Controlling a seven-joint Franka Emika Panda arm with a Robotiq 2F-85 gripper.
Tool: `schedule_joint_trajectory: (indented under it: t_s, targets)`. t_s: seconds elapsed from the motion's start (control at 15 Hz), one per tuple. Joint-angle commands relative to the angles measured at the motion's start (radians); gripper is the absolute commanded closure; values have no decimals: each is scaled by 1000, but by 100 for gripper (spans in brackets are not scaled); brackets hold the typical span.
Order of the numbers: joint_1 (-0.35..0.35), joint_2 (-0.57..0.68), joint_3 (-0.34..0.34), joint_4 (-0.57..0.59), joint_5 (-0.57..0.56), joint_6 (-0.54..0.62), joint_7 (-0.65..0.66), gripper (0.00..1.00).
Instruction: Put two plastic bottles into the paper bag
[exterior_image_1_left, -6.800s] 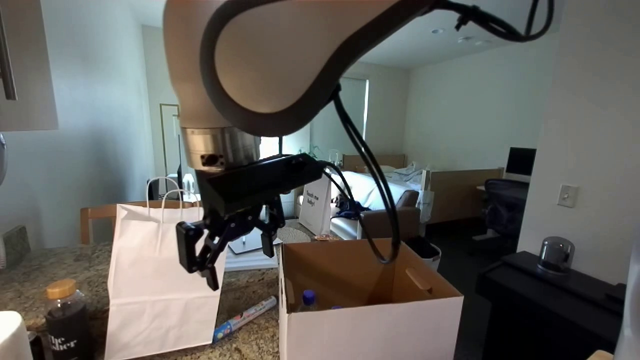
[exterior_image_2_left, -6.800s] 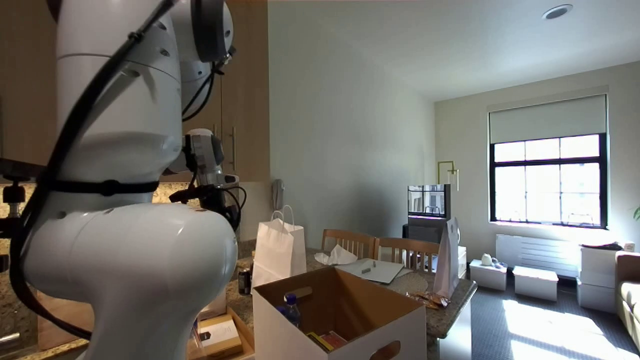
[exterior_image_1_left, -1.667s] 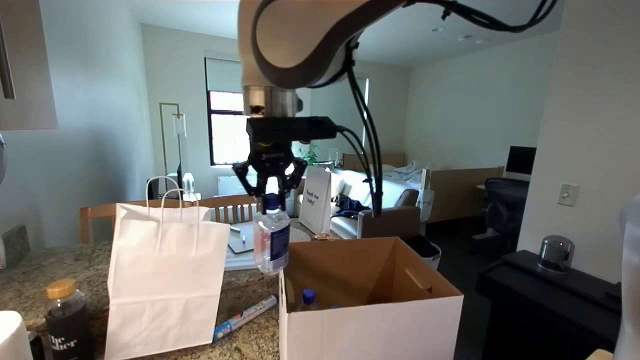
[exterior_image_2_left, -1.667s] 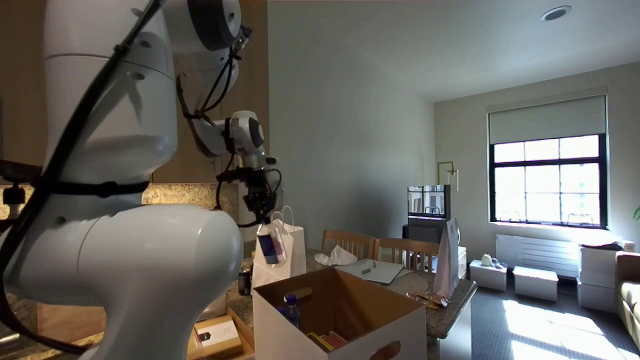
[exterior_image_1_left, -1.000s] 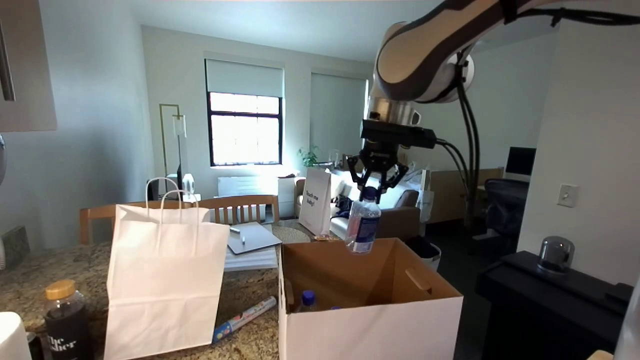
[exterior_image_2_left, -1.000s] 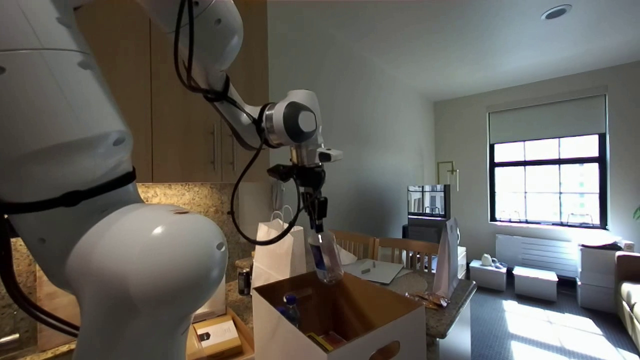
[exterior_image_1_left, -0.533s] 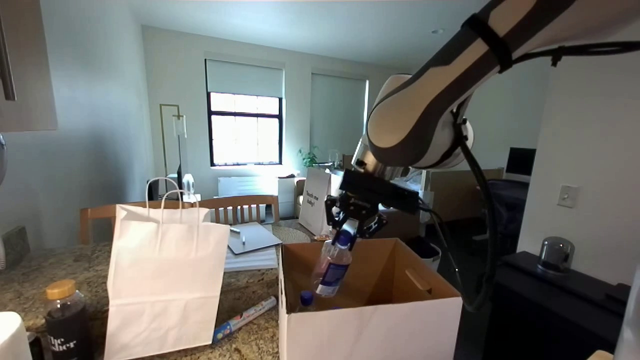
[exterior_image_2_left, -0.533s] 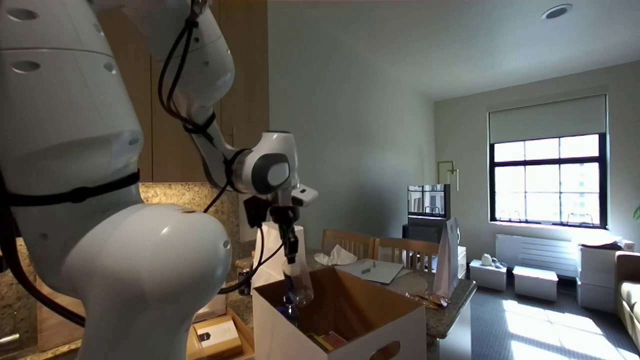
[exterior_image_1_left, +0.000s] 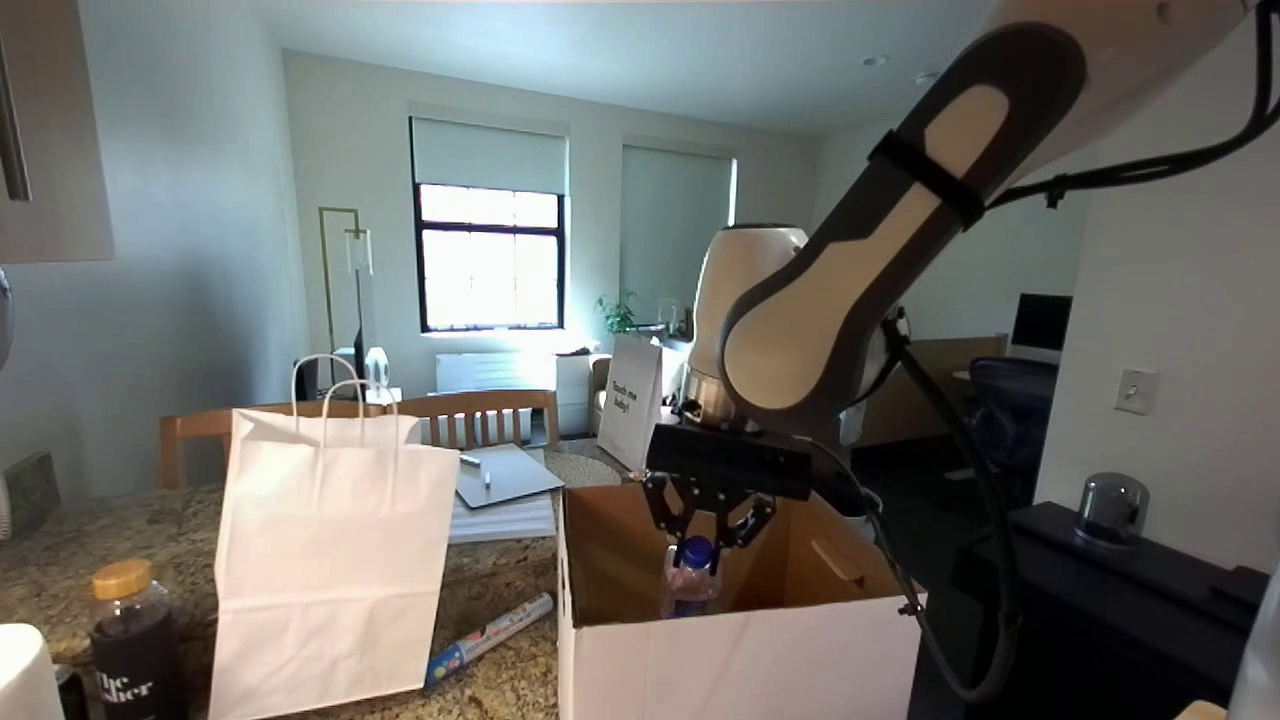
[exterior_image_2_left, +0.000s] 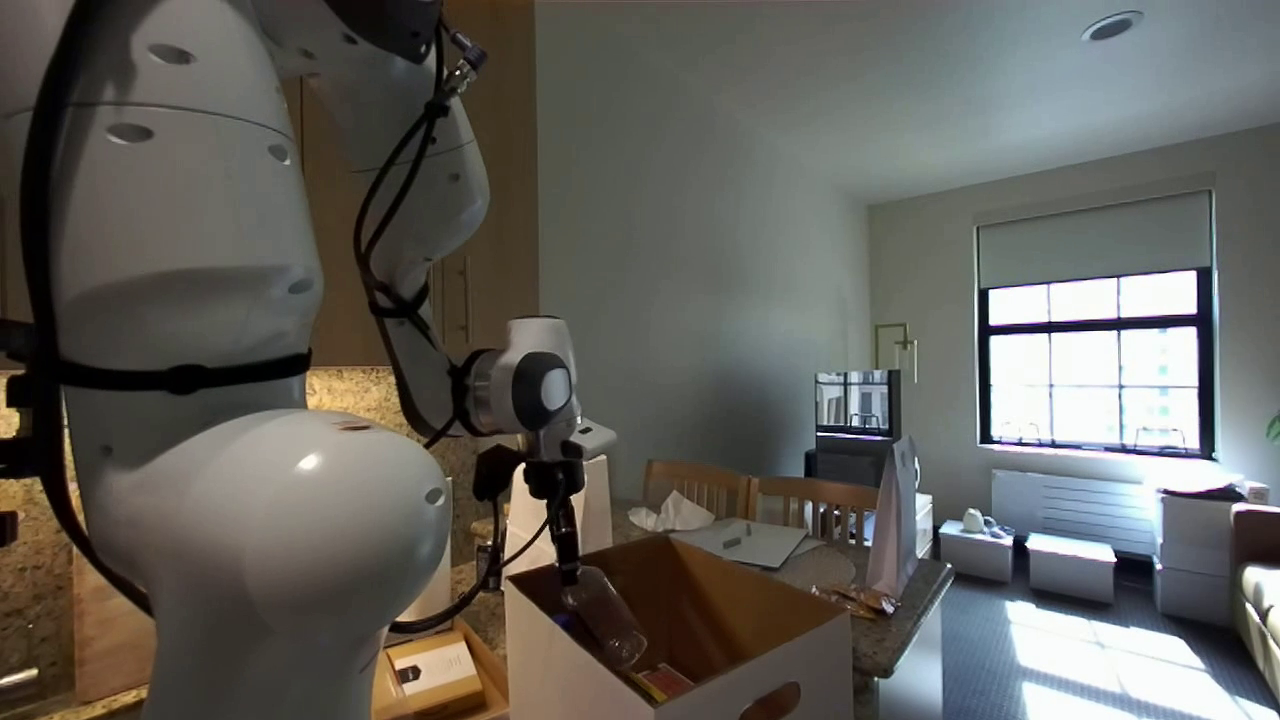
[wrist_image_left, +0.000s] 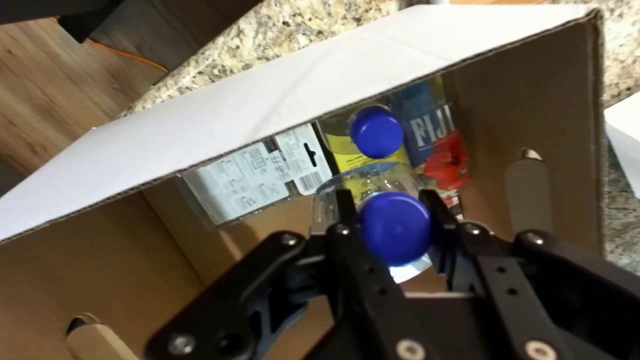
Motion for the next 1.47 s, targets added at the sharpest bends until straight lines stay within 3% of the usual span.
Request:
schedule_joint_trajectory:
  t_s: [0.0,0.13,0.27,0.33,0.4,0.67,0.73,0.8,1.0,1.13,1.27,1.33,1.4]
  targets:
    - [32,42,-38,10,36,-22,-12,86]
    - [108,128,-90,18,222,86,-166,86]
    - [275,236,-234,69,387,184,-290,86]
    - [346,242,-280,110,471,173,-331,86]
    - [236,190,-150,105,552,138,-377,86]
    - [219,147,-132,147,865,85,-586,86]
    - [243,136,-165,137,945,78,-654,86]
    - [240,125,-178,121,1025,72,-725,40]
    - [237,118,-206,80,1250,49,-961,26]
    - [236,104,-223,51,1301,36,-1041,15]
    - [244,78,-228,16,1266,48,-1051,2]
    - [249,51,-225,-6,1219,55,-1032,1]
    - [208,23,-180,-26,1170,46,-1011,0]
